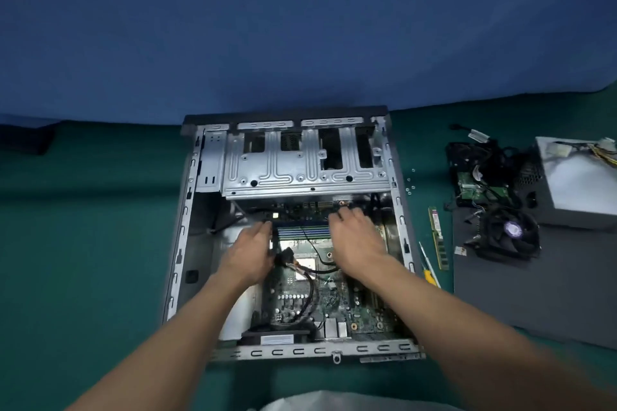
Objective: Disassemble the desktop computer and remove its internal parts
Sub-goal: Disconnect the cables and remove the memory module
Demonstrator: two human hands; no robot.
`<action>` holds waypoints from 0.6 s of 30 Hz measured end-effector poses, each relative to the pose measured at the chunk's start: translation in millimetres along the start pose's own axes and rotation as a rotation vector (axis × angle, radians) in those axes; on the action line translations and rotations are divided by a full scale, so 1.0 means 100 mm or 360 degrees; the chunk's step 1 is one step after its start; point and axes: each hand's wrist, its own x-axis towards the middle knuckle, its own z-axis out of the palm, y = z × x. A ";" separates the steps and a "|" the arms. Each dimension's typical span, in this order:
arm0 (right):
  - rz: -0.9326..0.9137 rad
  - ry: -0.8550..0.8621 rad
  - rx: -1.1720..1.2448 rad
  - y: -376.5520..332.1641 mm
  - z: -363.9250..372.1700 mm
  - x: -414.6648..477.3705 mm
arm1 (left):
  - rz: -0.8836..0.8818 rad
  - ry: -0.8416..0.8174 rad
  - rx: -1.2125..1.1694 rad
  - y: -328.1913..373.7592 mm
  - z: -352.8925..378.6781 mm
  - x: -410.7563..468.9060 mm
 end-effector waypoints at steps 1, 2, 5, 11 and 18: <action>0.0056 -0.0042 -0.0023 0.02 0.01 0.08 | 0.0022 0.0019 0.0045 -0.03 0.00 0.05; 0.0093 -0.0101 -0.0054 0.04 0.01 0.14 | 0.0039 0.0047 0.0084 -0.04 -0.01 0.09; 0.0089 -0.0235 -0.0287 0.05 0.03 0.24 | 0.0081 0.0130 0.0189 -0.05 -0.03 0.18; -0.0059 -0.0328 -0.0521 0.02 0.06 0.41 | 0.0140 0.0175 0.0302 -0.07 -0.08 0.29; -0.0188 -0.0249 -0.0607 0.10 0.04 0.38 | 0.0213 0.0254 0.0300 -0.10 -0.02 0.18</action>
